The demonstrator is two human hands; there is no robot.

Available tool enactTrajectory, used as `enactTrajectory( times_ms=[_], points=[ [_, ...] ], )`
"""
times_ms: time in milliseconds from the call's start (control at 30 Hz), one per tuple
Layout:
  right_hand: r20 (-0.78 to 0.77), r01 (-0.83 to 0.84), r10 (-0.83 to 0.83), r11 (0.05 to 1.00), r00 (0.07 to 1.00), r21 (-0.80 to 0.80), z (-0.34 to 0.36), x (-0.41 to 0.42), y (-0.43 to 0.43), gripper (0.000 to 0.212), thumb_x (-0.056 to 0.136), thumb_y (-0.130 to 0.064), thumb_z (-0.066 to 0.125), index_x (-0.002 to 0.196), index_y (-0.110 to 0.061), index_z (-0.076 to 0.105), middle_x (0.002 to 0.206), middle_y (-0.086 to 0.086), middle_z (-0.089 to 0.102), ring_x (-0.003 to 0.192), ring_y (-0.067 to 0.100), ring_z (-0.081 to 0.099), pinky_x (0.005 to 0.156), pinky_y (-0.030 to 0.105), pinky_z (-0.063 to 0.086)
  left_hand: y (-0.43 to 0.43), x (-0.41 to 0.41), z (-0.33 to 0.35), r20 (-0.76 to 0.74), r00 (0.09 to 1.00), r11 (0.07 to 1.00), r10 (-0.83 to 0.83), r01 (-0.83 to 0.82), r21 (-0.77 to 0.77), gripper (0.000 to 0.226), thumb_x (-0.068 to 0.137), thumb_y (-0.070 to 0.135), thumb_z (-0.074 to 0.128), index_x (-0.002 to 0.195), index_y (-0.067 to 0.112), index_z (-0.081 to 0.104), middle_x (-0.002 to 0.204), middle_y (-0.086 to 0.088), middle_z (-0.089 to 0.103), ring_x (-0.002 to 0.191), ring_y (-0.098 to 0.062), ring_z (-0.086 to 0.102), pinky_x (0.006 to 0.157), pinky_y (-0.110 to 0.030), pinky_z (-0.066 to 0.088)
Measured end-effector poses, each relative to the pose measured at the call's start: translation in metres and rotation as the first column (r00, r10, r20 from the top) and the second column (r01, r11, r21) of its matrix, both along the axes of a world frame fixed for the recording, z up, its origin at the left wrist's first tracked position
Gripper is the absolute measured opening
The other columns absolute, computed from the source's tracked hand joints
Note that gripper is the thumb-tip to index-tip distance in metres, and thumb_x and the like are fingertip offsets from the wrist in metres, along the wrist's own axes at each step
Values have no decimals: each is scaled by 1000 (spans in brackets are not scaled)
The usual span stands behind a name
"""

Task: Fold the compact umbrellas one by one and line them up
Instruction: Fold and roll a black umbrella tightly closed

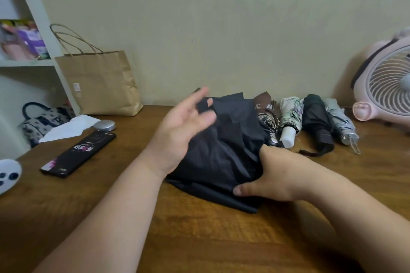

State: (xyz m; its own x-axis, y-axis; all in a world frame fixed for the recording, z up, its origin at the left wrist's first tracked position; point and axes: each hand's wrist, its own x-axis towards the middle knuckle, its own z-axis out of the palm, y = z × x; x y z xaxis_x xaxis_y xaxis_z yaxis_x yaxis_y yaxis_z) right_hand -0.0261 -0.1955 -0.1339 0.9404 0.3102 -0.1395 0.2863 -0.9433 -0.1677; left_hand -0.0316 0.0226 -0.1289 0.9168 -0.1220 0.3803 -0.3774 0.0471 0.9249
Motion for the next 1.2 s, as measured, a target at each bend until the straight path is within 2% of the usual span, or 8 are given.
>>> enactTrajectory(
  times_ms=[67,167,267,500,733,867,1067,1200],
  points=[
    [82,27,-32,998,996,53,-10,9,1,68,68,-77,73,105,-34,37,122,-6,60,115,21,60,81,31,45,4,0,-3,81,997,857,11,-51,514,93,77,56,72,159,33,34,165,16,30,154,-1,20,129,-40,19],
    [55,15,-30,968,998,249,-16,22,-10,47,74,-62,78,97,-33,50,103,-16,62,99,15,62,81,28,49,0,-1,-1,15,999,365,-41,1,931,115,74,64,79,161,47,6,163,31,-10,141,20,-24,126,-26,-9],
    [71,9,-36,939,997,343,-16,27,-18,39,76,-59,79,83,-27,58,80,-11,64,75,8,62,67,27,49,-16,2,2,97,993,68,-72,-92,993,124,78,57,81,162,36,-9,164,20,-19,127,20,-39,110,-15,-25],
    [-27,11,10,723,1000,690,11,30,-42,29,79,-42,84,81,-15,73,74,-1,76,63,10,70,59,27,51,-31,11,44,409,900,-242,-149,-435,868,132,73,79,68,162,24,-12,172,1,-5,158,-13,-5,129,-40,-4],
    [-440,175,283,639,852,749,34,24,-76,50,80,-42,81,89,6,69,71,30,62,52,30,59,48,31,53,-57,0,84,322,919,-289,-229,-380,879,140,50,90,73,160,27,14,156,9,34,140,-20,44,106,-42,48],
    [-492,176,219,752,843,636,18,20,-63,44,88,-39,76,85,4,68,73,30,66,52,30,62,49,33,55,-53,8,47,91,991,-327,-95,-117,938,142,52,82,81,163,27,11,165,9,26,148,-20,36,116,-40,39],
    [-271,-1,107,932,957,363,11,22,-47,65,69,-68,81,106,-17,65,91,-2,76,79,15,71,80,33,60,-29,19,2,-81,995,-79,-50,77,994,121,55,76,83,156,37,29,150,17,43,134,-12,48,112,-35,42],
    [-208,-174,205,972,956,157,14,9,-33,80,55,-68,89,121,-32,63,113,-16,69,103,11,66,96,30,52,-33,14,-4,-42,994,-90,-97,33,995,81,60,62,76,133,41,48,121,18,54,107,-11,59,92,-38,54]
  ],
)
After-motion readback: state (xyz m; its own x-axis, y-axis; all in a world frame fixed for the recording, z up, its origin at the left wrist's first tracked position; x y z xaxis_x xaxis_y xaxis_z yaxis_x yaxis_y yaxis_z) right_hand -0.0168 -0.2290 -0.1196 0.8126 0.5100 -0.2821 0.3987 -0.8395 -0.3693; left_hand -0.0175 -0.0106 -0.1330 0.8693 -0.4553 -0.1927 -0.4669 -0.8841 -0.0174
